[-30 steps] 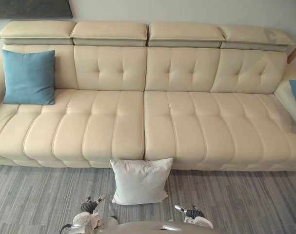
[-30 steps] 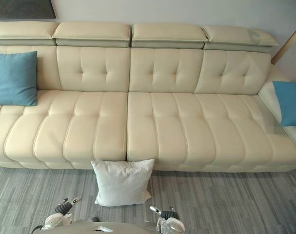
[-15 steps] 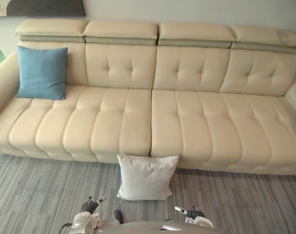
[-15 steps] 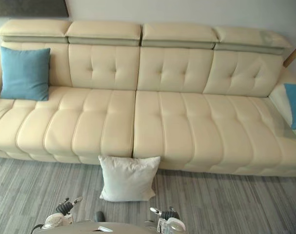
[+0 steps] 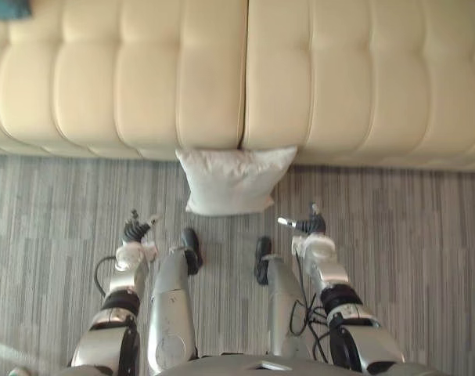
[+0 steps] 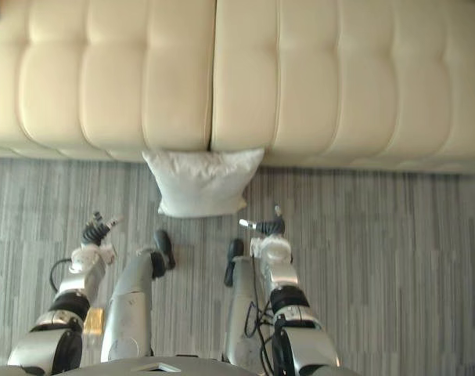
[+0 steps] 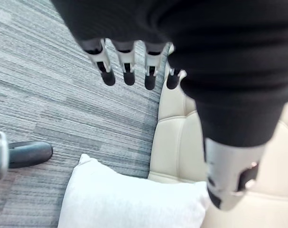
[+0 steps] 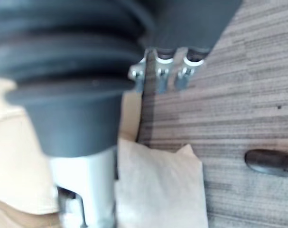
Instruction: Pick up cushions and gather them together orderly.
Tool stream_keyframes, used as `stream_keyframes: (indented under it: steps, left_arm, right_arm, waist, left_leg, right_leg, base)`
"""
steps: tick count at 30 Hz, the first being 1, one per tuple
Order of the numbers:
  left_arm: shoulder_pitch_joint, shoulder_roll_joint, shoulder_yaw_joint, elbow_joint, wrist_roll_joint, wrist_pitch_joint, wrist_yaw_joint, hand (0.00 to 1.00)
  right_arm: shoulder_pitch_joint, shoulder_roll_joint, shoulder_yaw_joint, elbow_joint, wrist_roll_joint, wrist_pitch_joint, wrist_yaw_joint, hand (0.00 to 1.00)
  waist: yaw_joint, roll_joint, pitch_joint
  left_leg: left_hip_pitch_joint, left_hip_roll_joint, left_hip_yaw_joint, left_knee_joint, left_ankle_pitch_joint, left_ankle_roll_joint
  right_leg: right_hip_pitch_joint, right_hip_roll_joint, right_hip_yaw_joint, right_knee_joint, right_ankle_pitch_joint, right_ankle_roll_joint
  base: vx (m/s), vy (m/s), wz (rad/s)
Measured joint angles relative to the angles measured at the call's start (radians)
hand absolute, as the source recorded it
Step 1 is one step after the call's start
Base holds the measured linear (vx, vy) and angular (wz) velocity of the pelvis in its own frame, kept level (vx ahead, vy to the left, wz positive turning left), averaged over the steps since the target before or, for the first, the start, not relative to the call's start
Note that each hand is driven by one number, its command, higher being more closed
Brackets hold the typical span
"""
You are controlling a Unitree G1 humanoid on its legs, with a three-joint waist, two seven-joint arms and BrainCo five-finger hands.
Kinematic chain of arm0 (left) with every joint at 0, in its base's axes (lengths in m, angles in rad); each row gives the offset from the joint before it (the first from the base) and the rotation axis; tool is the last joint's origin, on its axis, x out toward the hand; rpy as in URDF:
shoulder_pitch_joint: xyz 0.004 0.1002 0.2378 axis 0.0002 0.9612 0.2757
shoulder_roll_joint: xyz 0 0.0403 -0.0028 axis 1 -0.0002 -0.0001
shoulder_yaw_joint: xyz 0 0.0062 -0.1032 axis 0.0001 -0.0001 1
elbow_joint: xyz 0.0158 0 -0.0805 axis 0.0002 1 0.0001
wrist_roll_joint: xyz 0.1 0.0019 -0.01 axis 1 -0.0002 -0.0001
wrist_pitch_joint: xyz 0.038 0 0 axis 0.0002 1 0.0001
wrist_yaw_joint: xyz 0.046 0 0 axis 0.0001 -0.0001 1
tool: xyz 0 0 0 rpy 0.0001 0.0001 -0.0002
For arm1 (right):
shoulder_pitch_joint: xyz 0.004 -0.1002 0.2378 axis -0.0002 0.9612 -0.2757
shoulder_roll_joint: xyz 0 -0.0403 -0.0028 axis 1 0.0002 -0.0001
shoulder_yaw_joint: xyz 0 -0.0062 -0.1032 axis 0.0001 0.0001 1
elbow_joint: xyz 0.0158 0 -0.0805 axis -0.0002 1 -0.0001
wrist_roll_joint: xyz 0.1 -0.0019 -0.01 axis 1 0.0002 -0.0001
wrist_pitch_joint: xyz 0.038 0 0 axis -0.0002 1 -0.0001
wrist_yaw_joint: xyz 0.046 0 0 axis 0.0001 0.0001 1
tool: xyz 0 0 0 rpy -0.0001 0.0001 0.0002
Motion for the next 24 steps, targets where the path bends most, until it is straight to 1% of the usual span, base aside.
stream_keyframes:
  steps: [1, 2, 4, 5, 6, 7, 8, 9, 12, 14, 15, 16, 17, 20, 23, 24]
  left_arm:
    - [-0.026, 0.011, 0.012, -0.005, -0.02, -0.002, 0.007, 0.0]
    - [-0.063, 0.02, 0.038, -0.01, -0.031, -0.002, 0.016, 0.0]
    - [-0.109, 0.034, 0.063, -0.014, -0.049, -0.004, 0.017, 0.0]
    - [-0.124, 0.04, 0.07, -0.014, -0.056, -0.005, 0.017, 0.0]
    - [-0.168, 0.054, 0.08, -0.017, -0.071, -0.009, 0.018, 0.0]
    - [-0.183, 0.059, 0.08, -0.021, -0.077, -0.009, 0.018, 0.0]
    - [-0.216, 0.063, 0.081, -0.042, -0.084, -0.01, 0.02, 0.0]
    - [-0.229, 0.063, 0.08, -0.068, -0.095, -0.014, 0.027, 0.0]
    - [-0.268, 0.066, 0.077, -0.104, -0.105, -0.015, 0.041, 0.0]
    - [-0.32, 0.087, 0.069, -0.149, -0.117, -0.018, 0.061, 0.0]
    - [-0.333, 0.094, 0.065, -0.155, -0.117, -0.018, 0.065, 0.0]
    - [-0.37, 0.115, 0.053, -0.173, -0.117, -0.018, 0.08, 0.0]
    - [-0.382, 0.123, 0.046, -0.18, -0.117, -0.018, 0.083, 0.0]
    - [-0.418, 0.152, 0.002, -0.241, -0.117, -0.02, 0.095, 0.0]
    - [-0.477, 0.164, -0.04, -0.272, -0.117, -0.031, 0.1, 0.0]
    - [-0.488, 0.165, -0.049, -0.277, -0.117, -0.034, 0.102, 0.0]
  right_arm:
    - [-0.032, -0.007, -0.021, 0.0, 0.006, 0.001, -0.012, 0.0]
    - [-0.077, -0.022, -0.032, 0.0, 0.016, 0.007, -0.03, 0.0]
    - [-0.142, -0.051, -0.036, 0.0, 0.036, 0.009, -0.048, 0.0]
    - [-0.162, -0.059, -0.037, 0.0, 0.043, 0.009, -0.05, 0.0]
    - [-0.224, -0.084, -0.037, -0.005, 0.055, 0.009, -0.055, 0.0]
    - [-0.252, -0.094, -0.036, -0.006, 0.059, 0.008, -0.057, 0.0]
    - [-0.311, -0.117, -0.034, -0.021, 0.085, 0.007, -0.069, 0.0]
    - [-0.336, -0.125, -0.032, -0.051, 0.096, 0.002, -0.077, 0.0]
    - [-0.392, -0.15, -0.018, -0.079, 0.119, -0.006, -0.09, 0.0]
    - [-0.488, -0.184, -0.003, -0.08, 0.132, -0.006, -0.12, 0.0]
    - [-0.511, -0.195, 0.009, -0.08, 0.132, -0.006, -0.124, 0.0]
    - [-0.57, -0.213, 0.036, -0.09, 0.132, -0.005, -0.13, 0.0]
    - [-0.586, -0.217, 0.047, -0.1, 0.132, -0.005, -0.134, 0.0]
    - [-0.629, -0.226, 0.1, -0.161, 0.131, -0.006, -0.152, 0.0]
    - [-0.678, -0.234, 0.127, -0.166, 0.131, -0.006, -0.169, 0.0]
    - [-0.683, -0.235, 0.133, -0.173, 0.131, -0.006, -0.18, 1.0]
  waist:
    - [0.0, 0.001, 0.014]
    - [0.0, 0.002, 0.032]
    - [0.001, 0.006, 0.04]
    - [0.001, 0.007, 0.046]
    - [0.004, 0.007, 0.073]
    - [0.004, 0.008, 0.088]
    - [0.007, 0.009, 0.124]
    - [0.006, 0.009, 0.126]
    - [0.008, 0.009, 0.128]
    - [0.015, 0.008, 0.132]
    - [0.017, 0.008, 0.134]
    - [0.024, 0.008, 0.144]
    - [0.026, 0.008, 0.154]
    - [0.028, 0.008, 0.157]
    - [0.028, 0.008, 0.157]
    - [0.027, 0.008, 0.157]
  left_leg:
    - [-0.039, 0.001, 0.0, 0.003, 0.009, 0.002]
    - [-0.09, 0.005, 0.0, 0.015, 0.018, 0.013]
    - [-0.177, 0.014, -0.001, 0.046, 0.024, 0.017]
    - [-0.201, 0.017, -0.002, 0.055, 0.025, 0.018]
    - [-0.252, 0.024, -0.005, 0.081, 0.025, 0.018]
    - [-0.267, 0.026, -0.006, 0.088, 0.025, 0.018]
    - [-0.303, 0.029, -0.011, 0.113, 0.025, 0.018]
    - [-0.354, 0.03, -0.021, 0.133, 0.025, 0.018]
    - [-0.45, 0.03, -0.037, 0.18, 0.022, 0.017]
    - [-0.59, 0.038, -0.055, 0.261, 0.009, 0.018]
    - [-0.62, 0.04, -0.058, 0.276, 0.009, 0.018]
    - [-0.688, 0.052, -0.065, 0.313, 0.009, 0.018]
    - [-0.701, 0.055, -0.067, 0.324, 0.009, 0.018]
    - [-0.778, 0.062, -0.08, 0.361, 0.009, 0.017]
    - [-0.828, 0.062, -0.084, 0.373, 0.018, 0.018]
    - [-0.834, 0.062, -0.084, 0.372, 0.021, 0.019]
  right_leg:
    - [-0.043, -0.001, 0.002, 0.013, 0.002, -0.003]
    - [-0.099, -0.002, 0.007, 0.034, 0.008, 0.0]
    - [-0.19, 0.003, 0.01, 0.079, 0.005, -0.003]
    - [-0.214, 0.003, 0.011, 0.089, 0.004, -0.005]
    - [-0.269, 0.004, 0.015, 0.118, 0.002, -0.008]
    - [-0.286, 0.004, 0.016, 0.129, -0.001, -0.011]
    - [-0.327, 0.003, 0.019, 0.167, -0.009, -0.011]
    - [-0.377, 0.001, 0.019, 0.2, -0.023, -0.014]
    - [-0.476, -0.007, 0.02, 0.276, -0.054, -0.018]
    - [-0.622, -0.015, 0.024, 0.378, -0.085, -0.025]
    - [-0.654, -0.016, 0.025, 0.398, -0.089, -0.026]
    - [-0.723, -0.014, 0.026, 0.439, -0.093, -0.031]
    - [-0.736, -0.013, 0.026, 0.45, -0.094, -0.033]
    - [-0.814, -0.012, 0.026, 0.496, -0.098, -0.034]
    - [-0.868, -0.016, 0.027, 0.521, -0.101, -0.036]
    - [-0.875, -0.016, 0.027, 0.521, -0.102, -0.036]
  base:
    - [-0.04, -0.023, -0.02]
    - [-0.03, -0.026, -0.02]
    - [-0.01, -0.016, -0.01]
    - [0.01, -0.018, -0.04]
    - [0.01, -0.011, -0.04]
    - [0.0, 0.0, 0.0]
    - [-0.02, -0.027, 0.09]
    - [-0.02, -0.032, 0.13]
    - [-0.05, -0.046, 0.19]
    - [-0.06, -0.044, 0.17]
    - [-0.11, -0.064, 0.04]
    - [-0.08, -0.042, -0.02]
    - [-0.09, -0.039, -0.03]
    - [-0.05, -0.009, 0.02]
    - [-0.06, 0.007, 0.06]
    - [-0.05, 0.017, 0.03]
